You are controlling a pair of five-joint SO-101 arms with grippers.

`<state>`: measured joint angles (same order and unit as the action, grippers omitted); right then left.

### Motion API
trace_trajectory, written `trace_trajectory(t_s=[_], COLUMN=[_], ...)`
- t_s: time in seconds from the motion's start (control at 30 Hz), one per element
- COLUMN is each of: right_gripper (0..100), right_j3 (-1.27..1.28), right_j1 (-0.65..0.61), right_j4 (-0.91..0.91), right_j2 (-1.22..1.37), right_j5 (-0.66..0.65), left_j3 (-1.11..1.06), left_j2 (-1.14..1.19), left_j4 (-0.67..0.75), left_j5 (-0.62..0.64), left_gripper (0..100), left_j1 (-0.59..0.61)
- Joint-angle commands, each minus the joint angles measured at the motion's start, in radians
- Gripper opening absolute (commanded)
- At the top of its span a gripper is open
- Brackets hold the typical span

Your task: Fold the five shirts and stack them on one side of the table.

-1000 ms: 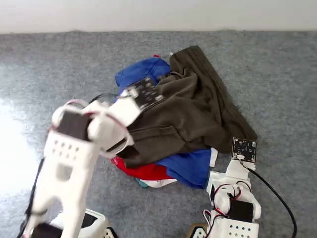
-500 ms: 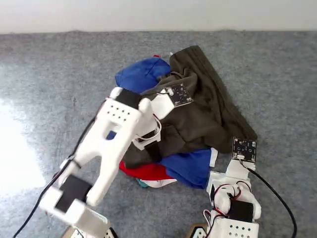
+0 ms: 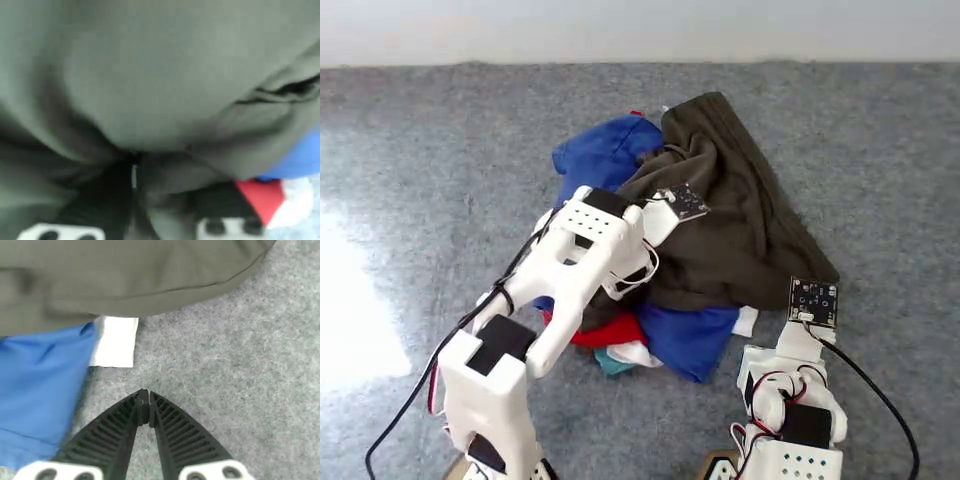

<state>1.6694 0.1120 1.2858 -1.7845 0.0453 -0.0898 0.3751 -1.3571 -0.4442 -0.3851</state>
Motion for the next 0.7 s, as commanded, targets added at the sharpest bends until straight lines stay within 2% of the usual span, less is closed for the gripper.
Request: trace_trajectory(t_s=[0.0,0.27,0.43,0.53,0.67], right_gripper=[1.0,1.0,1.0,1.0,1.0], right_j3=[0.014,0.014,0.014,0.014,0.014], right_j1=[-0.001,-0.001,-0.001,-0.001,-0.001], right_j4=[0.010,0.010,0.010,0.010,0.010], right_j2=[-0.007,-0.007,-0.007,-0.007,-0.007], right_j5=[-0.005,-0.005,-0.005,-0.005,-0.005], left_j3=[0.013,0.015,0.013,0.012,0.012], left_j2=[-0.137,-0.677,-0.913,-0.977,-0.993], left_j4=[-0.029,-0.040,0.012,0.083,0.221], left_j5=[0.008,0.011,0.012,0.012,0.012], left_gripper=[1,1,1,1,1], left_j1=[0.083,0.235,0.345,0.489,0.747])
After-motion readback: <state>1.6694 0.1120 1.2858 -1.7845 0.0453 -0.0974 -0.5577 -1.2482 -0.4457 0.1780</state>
